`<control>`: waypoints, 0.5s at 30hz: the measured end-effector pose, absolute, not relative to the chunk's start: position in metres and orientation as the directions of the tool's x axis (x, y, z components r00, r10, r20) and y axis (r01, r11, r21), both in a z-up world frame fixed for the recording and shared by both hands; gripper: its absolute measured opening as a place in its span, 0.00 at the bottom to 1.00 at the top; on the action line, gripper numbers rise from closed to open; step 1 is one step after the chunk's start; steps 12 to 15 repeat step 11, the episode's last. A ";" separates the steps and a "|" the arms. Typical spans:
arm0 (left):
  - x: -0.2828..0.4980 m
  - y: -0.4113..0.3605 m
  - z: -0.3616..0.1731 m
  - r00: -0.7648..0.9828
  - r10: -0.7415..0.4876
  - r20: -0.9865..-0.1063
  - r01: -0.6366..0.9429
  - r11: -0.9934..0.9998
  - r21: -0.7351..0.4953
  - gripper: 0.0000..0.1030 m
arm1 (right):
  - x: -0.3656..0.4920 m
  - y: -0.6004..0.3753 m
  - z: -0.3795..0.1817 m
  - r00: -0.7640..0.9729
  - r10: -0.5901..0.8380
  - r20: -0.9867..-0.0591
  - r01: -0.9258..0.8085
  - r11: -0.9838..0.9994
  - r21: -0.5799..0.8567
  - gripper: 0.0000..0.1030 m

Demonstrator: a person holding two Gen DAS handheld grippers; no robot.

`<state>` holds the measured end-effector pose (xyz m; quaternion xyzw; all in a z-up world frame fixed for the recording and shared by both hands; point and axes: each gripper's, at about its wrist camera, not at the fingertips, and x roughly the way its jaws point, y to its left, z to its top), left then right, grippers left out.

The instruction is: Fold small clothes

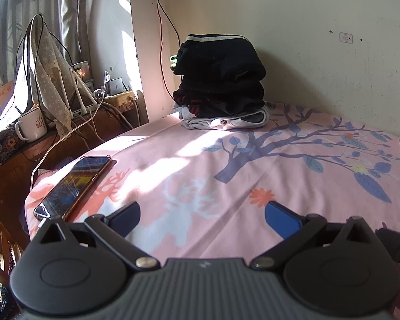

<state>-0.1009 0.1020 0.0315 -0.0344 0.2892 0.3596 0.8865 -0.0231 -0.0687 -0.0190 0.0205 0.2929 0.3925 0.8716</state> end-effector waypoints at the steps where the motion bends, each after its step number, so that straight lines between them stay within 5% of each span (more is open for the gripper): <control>1: -0.101 0.102 0.031 0.570 0.618 -0.542 -0.657 0.739 0.150 1.00 | -0.023 -0.069 -0.019 0.520 0.696 -0.495 -0.672 0.691 0.266 1.00; 15: -0.101 0.099 0.033 0.595 0.597 -0.539 -0.619 0.767 0.166 1.00 | -0.023 -0.069 -0.019 0.521 0.696 -0.495 -0.672 0.691 0.266 1.00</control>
